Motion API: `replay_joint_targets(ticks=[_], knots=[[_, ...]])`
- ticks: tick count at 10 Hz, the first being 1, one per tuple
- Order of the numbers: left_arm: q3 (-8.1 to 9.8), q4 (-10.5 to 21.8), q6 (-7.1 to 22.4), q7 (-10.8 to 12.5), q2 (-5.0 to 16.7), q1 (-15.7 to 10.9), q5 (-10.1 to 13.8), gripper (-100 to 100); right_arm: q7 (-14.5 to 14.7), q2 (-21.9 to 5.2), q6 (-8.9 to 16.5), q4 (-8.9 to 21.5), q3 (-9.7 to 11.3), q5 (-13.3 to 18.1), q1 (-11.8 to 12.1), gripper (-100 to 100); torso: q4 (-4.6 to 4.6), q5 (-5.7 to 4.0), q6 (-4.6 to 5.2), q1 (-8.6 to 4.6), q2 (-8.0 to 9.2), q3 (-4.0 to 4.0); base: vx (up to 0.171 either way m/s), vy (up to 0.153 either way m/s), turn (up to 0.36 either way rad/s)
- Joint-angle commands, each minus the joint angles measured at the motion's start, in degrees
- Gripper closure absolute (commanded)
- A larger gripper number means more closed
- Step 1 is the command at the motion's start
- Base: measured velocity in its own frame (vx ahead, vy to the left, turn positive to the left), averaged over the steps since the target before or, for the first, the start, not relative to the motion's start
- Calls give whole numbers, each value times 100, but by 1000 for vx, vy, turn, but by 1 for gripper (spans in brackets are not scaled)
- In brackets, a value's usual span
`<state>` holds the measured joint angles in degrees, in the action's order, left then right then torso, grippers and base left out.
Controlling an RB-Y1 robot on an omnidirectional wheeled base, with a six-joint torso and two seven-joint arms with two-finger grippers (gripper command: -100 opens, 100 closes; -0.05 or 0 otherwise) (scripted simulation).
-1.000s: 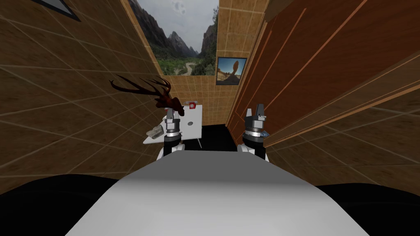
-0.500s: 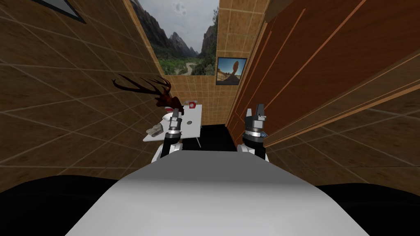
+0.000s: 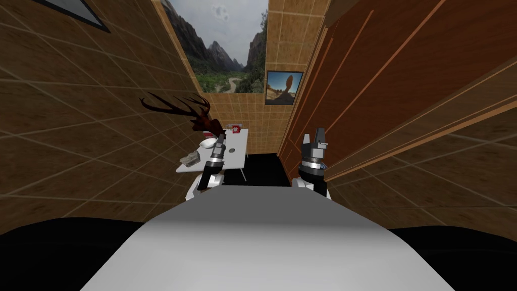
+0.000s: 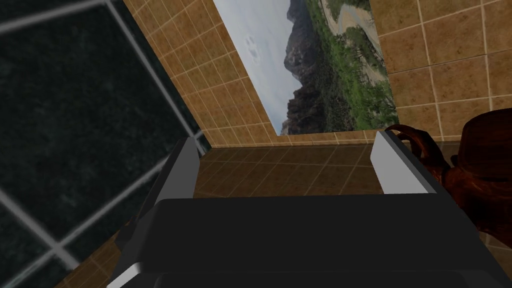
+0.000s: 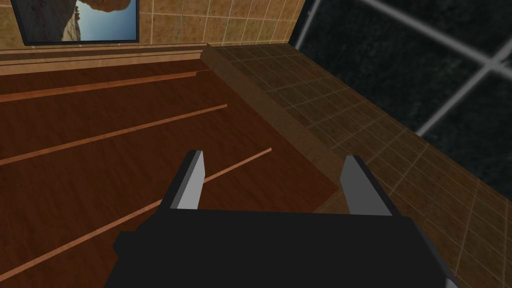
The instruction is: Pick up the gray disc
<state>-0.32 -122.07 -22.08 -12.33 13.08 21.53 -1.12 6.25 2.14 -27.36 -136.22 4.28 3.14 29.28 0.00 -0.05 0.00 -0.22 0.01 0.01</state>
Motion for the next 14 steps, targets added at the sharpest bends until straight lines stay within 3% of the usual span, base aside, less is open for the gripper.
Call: replay_joint_targets(ticks=[1, 2, 3, 4, 7, 9, 12, 14], knots=[[4, 92, 286, -69, 189, -111, 120, -100, 0, 0, 0, 0, 0, 0, 0, 0, 0, 0, 0, 0, 0, 0, 7, -61, 39], [4, 92, 368, -69, 189, -111, 120, -100, 0, 0, 0, 0, 0, 0, 0, 0, -1, 0, 0, -1, -4, -3, 3, -55, 24], [14, 190, 594, -132, 349, -241, 231, -100, 0, 0, 0, 0, 0, 0, 0, 0, -1, 0, 0, 1, -4, -3, -6, -70, 52], [14, 190, 692, -132, 349, -241, 231, -100, 0, 0, 0, 0, 0, 0, 0, 0, -1, 0, -1, -3, -2, -2, -7, -60, 24], [40, 393, 1172, -271, 651, -513, 466, -100, 0, 0, 0, 0, 0, 0, 0, 0, 0, -1, 0, -3, 2, 1, -12, -71, 36], [40, 393, 1391, -271, 651, -513, 466, -100, 0, 0, 0, 0, 0, 0, 0, 0, -1, -1, 0, -2, -2, -1, -3, -45, 9], [80, 604, 1921, -423, 938, -794, 711, -100, 0, 0, 0, 0, 0, 0, 0, 0, -1, 1, 0, 4, -2, -2, -6, -56, 30], [80, 604, 2147, -423, 938, -794, 711, -100, 0, 0, 0, 0, 0, 0, 0, 0, 0, -1, 0, -2, -1, -1, -4, -47, 8]])
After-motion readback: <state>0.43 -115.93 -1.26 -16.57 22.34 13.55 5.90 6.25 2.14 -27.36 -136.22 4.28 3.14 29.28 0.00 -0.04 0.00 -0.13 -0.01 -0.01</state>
